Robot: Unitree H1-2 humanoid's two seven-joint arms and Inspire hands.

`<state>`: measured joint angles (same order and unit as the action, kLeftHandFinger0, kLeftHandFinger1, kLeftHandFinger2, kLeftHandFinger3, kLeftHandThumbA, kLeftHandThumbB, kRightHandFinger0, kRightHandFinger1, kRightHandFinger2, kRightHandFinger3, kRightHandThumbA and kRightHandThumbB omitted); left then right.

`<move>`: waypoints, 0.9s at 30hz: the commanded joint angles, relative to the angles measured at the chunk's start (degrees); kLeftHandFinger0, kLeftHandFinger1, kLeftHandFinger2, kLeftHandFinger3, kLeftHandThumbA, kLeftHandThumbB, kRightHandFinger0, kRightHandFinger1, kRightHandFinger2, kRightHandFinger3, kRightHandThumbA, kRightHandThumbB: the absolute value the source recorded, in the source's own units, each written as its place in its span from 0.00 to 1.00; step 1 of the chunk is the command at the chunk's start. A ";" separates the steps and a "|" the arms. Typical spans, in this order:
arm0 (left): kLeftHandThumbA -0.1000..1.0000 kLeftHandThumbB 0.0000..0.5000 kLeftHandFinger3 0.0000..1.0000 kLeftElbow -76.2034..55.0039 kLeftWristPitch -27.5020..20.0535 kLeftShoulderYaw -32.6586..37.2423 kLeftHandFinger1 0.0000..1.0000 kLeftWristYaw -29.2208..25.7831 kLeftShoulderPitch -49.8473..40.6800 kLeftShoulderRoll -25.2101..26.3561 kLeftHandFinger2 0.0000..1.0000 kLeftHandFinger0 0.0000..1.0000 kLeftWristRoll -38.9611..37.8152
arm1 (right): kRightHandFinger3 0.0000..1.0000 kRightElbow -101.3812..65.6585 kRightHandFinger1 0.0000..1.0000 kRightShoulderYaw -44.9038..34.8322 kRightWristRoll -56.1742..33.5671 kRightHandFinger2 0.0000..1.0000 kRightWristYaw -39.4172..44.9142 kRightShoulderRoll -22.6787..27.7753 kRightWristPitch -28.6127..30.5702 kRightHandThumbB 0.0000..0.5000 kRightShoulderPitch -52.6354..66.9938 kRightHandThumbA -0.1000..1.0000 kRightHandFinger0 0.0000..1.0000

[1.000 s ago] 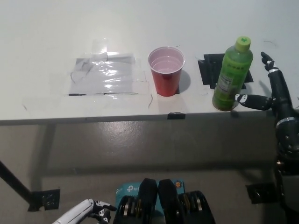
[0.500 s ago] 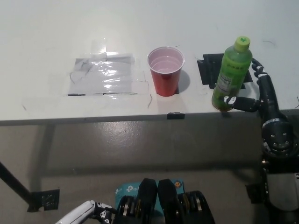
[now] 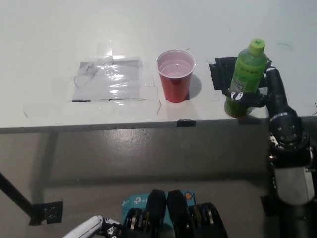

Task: The robot uses its right hand to pick up a bottle kept in the middle of the desk and tilt it into a cup kept next to it to pour water out

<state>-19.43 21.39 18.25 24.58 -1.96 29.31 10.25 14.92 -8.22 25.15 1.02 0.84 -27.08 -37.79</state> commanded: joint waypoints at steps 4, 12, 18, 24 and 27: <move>1.00 0.80 1.00 -1.16 0.41 0.03 0.75 1.33 0.19 0.35 0.81 0.81 0.31 | 1.00 8.33 1.00 -2.27 -3.56 1.00 -7.38 0.62 1.10 1.00 -6.05 0.98 1.00; 1.00 0.81 1.00 -0.95 0.00 0.93 0.73 1.85 0.41 -0.08 0.79 0.79 0.61 | 1.00 11.96 0.67 -5.84 -10.48 0.94 -11.57 -2.89 9.35 0.51 -5.98 0.67 0.53; 1.00 0.86 1.00 -0.64 -0.44 1.05 0.74 1.95 0.65 0.02 0.79 0.81 1.03 | 0.70 14.48 0.00 -6.67 -11.80 0.00 -18.52 -4.60 23.61 0.00 -6.08 0.00 0.00; 1.00 0.85 1.00 -0.55 -0.57 1.38 0.73 2.21 0.81 0.27 0.78 0.84 1.34 | 0.33 14.13 0.00 -3.27 -7.80 0.00 -21.24 -2.53 28.66 0.00 -6.03 0.00 0.00; 1.00 0.84 1.00 -0.36 -0.71 1.30 0.74 2.18 0.83 0.27 0.79 0.84 1.21 | 0.31 13.65 0.00 -1.76 -6.59 0.00 -20.52 -0.60 29.61 0.00 -6.02 0.00 0.00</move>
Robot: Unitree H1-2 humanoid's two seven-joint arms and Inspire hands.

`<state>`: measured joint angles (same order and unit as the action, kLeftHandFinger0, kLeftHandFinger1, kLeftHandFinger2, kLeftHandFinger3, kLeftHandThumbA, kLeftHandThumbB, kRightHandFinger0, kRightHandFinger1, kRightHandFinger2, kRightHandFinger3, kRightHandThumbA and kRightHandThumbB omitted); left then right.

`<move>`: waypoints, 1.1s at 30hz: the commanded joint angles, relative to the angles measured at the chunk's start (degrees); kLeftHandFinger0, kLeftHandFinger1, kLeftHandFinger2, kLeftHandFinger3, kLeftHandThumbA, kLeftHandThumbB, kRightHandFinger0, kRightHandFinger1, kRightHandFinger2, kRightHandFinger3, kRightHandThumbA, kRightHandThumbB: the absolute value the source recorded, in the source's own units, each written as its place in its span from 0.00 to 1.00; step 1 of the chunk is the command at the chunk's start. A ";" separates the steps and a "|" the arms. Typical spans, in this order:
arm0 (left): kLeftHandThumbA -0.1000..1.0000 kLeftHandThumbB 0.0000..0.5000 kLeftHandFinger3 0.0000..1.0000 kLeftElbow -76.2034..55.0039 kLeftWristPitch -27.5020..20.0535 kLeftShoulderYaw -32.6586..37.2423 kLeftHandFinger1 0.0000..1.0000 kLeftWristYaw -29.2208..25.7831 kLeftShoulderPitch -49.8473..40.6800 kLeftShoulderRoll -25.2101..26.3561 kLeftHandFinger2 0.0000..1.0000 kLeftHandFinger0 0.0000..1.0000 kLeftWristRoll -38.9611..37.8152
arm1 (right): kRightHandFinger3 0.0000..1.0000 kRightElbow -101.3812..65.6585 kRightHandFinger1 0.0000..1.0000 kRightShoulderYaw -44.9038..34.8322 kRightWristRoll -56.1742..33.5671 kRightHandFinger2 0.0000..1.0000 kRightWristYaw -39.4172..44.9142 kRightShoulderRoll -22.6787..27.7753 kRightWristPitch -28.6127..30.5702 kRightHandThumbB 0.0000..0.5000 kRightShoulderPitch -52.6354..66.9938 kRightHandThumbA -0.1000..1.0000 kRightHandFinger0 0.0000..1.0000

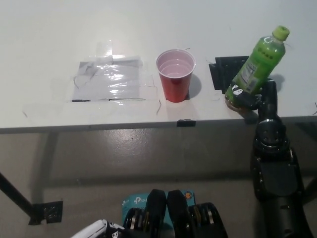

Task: The robot uses its right hand to pick up a bottle kept in the middle of the desk and tilt it into a cup kept next to it to pour water out

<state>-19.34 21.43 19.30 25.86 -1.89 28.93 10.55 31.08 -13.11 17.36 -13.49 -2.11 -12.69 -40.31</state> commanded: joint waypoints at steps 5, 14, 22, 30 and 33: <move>1.00 0.83 1.00 -0.62 -0.22 0.05 0.72 0.94 0.88 0.75 0.77 0.80 0.84 | 0.31 -4.00 0.00 7.60 4.90 0.00 -3.77 6.73 14.28 0.00 -2.91 0.00 0.00; 1.00 0.85 1.00 -0.92 0.66 -0.15 0.74 1.99 1.52 1.22 0.79 0.84 1.01 | 0.32 -5.55 0.00 22.37 15.99 0.00 -2.16 19.79 11.84 0.02 -3.77 0.00 0.00; 1.00 0.88 1.00 -0.56 0.76 0.12 0.73 2.00 1.66 1.22 0.78 0.84 1.89 | 0.32 -6.74 0.01 32.08 22.08 0.05 1.56 26.99 11.40 0.00 -5.72 0.00 0.00; 1.00 0.86 1.00 -0.53 0.62 0.02 0.73 2.39 1.92 1.51 0.77 0.83 1.87 | 0.32 -5.47 0.02 36.76 23.92 0.12 9.13 26.77 7.35 0.01 -8.64 0.00 0.00; 1.00 0.87 1.00 -0.44 0.59 0.28 0.73 2.42 1.89 1.53 0.77 0.83 2.22 | 0.34 -6.18 0.02 37.22 23.90 0.14 11.76 25.53 5.22 0.00 -9.13 0.00 0.00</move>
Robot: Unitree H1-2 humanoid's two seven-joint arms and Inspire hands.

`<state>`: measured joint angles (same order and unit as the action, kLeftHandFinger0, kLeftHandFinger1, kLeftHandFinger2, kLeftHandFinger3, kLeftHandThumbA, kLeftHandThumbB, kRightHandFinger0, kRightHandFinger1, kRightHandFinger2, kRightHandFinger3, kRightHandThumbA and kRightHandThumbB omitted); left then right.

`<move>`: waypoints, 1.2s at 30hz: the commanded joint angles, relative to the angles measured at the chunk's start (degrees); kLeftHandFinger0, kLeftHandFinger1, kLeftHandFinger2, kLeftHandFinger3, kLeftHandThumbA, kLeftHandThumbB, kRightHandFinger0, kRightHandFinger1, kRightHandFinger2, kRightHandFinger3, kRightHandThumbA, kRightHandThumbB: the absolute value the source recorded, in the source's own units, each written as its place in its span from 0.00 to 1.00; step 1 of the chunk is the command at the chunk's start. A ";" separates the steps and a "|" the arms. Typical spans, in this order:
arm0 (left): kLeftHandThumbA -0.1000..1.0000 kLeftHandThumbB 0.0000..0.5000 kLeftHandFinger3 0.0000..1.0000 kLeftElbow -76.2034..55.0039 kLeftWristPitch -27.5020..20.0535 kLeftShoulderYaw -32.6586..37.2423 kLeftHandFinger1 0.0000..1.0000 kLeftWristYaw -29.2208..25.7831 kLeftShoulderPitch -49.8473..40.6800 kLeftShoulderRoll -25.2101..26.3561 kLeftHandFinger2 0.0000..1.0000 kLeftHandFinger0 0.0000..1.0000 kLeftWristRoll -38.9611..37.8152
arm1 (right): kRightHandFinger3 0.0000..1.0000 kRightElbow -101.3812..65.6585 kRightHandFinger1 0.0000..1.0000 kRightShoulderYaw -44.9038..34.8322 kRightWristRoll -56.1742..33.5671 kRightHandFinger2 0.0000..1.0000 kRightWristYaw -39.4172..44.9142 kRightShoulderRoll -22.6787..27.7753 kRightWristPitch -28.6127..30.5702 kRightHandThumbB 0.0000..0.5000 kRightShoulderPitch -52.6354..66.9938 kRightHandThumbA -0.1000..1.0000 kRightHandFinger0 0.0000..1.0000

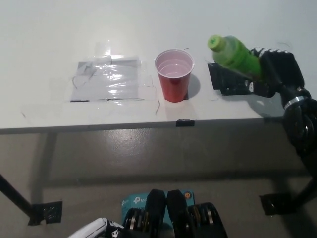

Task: The robot uses its right hand to pick up a bottle kept in the middle of the desk and tilt it into a cup kept next to it to pour water out

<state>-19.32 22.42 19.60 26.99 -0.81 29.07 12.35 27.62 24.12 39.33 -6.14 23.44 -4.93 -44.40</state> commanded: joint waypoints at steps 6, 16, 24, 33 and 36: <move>1.00 0.87 1.00 -0.10 -0.35 0.24 0.73 1.59 0.95 1.08 0.78 0.84 0.11 | 0.30 -3.52 0.00 0.55 3.51 0.14 6.58 -2.21 -4.90 0.00 -5.73 0.00 0.00; 1.00 0.90 1.00 -0.41 0.42 0.10 0.74 1.61 1.19 1.20 0.78 0.86 -0.08 | 0.41 -2.09 0.01 2.13 7.39 0.19 8.55 -0.26 -4.67 0.19 -7.67 0.00 0.00; 1.00 0.84 1.00 -0.73 -0.19 0.13 0.75 2.09 1.78 1.64 0.79 0.88 0.66 | 0.47 -1.49 0.01 5.42 13.36 0.18 7.46 3.94 -2.52 0.20 -10.34 0.02 0.00; 1.00 0.85 1.00 -0.54 -0.38 -0.19 0.77 2.54 2.15 2.17 0.80 0.92 0.13 | 0.30 -1.81 0.01 7.38 17.29 0.23 9.04 4.75 -2.58 0.07 -14.52 0.11 0.00; 1.00 0.86 1.00 -0.72 -0.04 -0.05 0.78 2.74 2.14 2.20 0.81 0.94 0.25 | 0.25 -2.89 0.08 7.03 17.20 0.33 10.10 4.38 -3.07 0.05 -14.66 0.20 0.00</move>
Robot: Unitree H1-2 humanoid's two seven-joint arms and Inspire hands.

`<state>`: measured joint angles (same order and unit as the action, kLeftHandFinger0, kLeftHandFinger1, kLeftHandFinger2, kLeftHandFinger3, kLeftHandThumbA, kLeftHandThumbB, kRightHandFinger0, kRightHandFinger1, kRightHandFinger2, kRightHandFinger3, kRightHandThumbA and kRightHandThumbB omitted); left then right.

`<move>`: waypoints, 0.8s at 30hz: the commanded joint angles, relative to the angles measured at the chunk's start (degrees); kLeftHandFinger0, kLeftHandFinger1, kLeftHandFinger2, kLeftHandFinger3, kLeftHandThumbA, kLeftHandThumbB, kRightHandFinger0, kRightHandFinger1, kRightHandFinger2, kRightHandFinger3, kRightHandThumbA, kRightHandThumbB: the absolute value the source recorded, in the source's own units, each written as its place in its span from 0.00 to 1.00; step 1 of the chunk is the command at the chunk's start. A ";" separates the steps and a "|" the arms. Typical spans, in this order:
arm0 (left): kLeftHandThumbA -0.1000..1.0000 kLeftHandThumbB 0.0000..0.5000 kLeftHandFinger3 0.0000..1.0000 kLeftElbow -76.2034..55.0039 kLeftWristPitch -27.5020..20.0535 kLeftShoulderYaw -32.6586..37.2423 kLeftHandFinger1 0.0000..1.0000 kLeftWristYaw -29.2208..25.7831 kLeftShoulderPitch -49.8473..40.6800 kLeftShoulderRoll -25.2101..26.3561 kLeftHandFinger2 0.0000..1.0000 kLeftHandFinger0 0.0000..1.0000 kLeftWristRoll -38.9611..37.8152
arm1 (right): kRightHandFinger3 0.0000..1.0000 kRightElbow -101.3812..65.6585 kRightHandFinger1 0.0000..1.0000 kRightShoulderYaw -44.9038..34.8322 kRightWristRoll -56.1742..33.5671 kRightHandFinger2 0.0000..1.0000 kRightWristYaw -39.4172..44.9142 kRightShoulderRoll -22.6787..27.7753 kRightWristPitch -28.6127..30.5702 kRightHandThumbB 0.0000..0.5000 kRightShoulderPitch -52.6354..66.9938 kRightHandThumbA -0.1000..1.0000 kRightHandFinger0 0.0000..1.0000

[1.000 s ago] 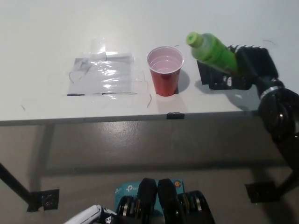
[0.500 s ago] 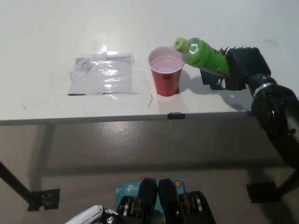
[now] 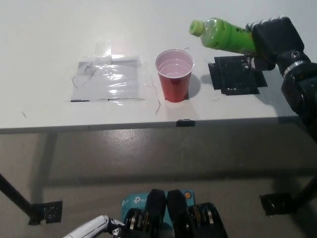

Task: The robot uses its right hand to pick up a bottle kept in the middle of the desk and tilt it into a cup kept next to it to pour water out

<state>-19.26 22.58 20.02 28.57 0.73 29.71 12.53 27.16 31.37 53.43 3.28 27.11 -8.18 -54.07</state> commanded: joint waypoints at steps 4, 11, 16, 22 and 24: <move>1.00 0.83 1.00 -1.06 -0.06 -0.50 0.79 1.17 0.49 1.70 0.81 0.95 0.47 | 0.36 -2.58 0.04 -0.07 3.48 0.24 -0.56 -0.19 2.49 0.19 -5.77 0.11 0.00; 1.00 0.81 1.00 -1.11 -0.12 -0.55 0.78 1.50 0.88 1.88 0.81 0.92 0.46 | 0.10 -1.35 0.06 1.94 7.49 0.26 -2.49 0.19 4.30 0.16 -7.22 0.09 0.00; 1.00 0.84 1.00 -0.93 -0.53 -0.74 0.78 1.35 1.00 1.91 0.81 0.92 0.56 | 0.07 0.03 0.17 2.15 9.56 0.42 -5.40 1.74 6.59 0.15 -8.32 0.00 0.00; 1.00 0.86 1.00 -1.17 0.07 -1.04 0.79 1.62 1.06 2.12 0.82 0.94 0.23 | 0.25 0.01 0.17 3.86 13.42 0.44 -3.42 3.92 7.91 0.10 -10.54 0.00 0.00; 1.00 0.89 1.00 -1.67 1.63 -1.31 0.79 1.75 1.19 2.35 0.82 0.93 0.44 | 0.20 -0.19 0.12 4.48 14.38 0.39 -2.17 4.39 8.00 0.14 -11.87 0.00 0.00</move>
<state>-19.33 22.76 19.74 29.21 0.92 29.94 12.59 28.08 36.03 63.45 2.10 29.18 -1.34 -59.27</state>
